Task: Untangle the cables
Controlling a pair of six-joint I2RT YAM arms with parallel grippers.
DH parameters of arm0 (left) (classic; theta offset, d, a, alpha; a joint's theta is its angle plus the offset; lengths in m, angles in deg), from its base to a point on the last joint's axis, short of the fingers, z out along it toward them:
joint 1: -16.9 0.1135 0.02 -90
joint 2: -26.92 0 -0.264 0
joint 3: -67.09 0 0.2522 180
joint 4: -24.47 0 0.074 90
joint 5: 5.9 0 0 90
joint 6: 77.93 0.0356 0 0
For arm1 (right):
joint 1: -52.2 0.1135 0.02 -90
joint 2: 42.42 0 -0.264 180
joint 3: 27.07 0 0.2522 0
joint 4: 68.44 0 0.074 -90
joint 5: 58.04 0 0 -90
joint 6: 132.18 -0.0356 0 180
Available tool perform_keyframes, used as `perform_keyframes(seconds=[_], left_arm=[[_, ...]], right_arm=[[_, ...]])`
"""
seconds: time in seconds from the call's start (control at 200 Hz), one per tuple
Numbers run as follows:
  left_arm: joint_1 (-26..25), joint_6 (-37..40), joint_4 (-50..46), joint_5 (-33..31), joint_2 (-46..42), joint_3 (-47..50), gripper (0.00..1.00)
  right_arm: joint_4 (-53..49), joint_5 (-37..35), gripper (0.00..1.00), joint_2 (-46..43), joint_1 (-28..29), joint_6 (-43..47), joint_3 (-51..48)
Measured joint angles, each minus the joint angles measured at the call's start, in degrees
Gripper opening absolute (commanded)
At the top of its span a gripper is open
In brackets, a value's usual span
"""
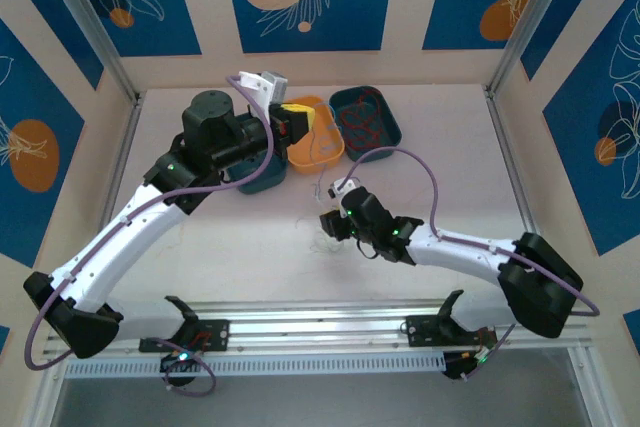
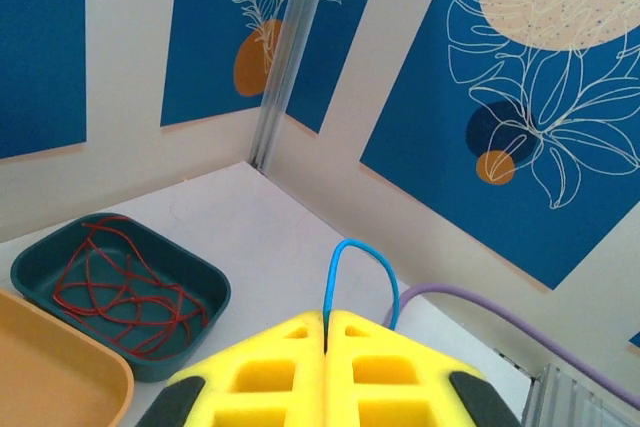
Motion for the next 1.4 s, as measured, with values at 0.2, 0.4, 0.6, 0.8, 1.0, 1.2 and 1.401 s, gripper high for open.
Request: perform_keyframes(seconds=[0.2,0.4,0.6,0.8,1.0,1.2,1.401], left_arm=[[1.22,-0.07,-0.33,1.38,0.00,-2.19,0.00],[2.75,0.20,0.20,1.51,-0.17,-6.29,0.00],[4.55,0.96,0.72,0.92,-0.48,-9.18,0.00],[5.42,3.06,1.22,-0.48,-0.68,-12.96,0.00],[5.79,3.96,1.62,-1.46,-1.18,-14.01,0.00],[7.26,4.28,1.60,-2.86,0.96,-14.01,0.00],[9.64,4.24,2.01,-3.30,7.02,-14.19,0.00]], right_arm=[[1.79,0.09,0.00,5.07,-1.38,-1.68,0.13],[1.84,0.09,0.00,5.95,-2.58,-4.07,-0.22],[1.38,0.07,0.00,5.95,-3.78,-6.56,-2.69],[0.33,0.04,0.00,5.92,-4.59,-8.13,-4.52],[-1.25,0.09,0.00,3.78,-4.57,-8.48,-4.68],[-2.97,0.31,0.00,-2.32,-4.57,-8.37,-4.68],[-5.79,0.72,0.00,-8.68,-4.44,-8.26,-4.68]])
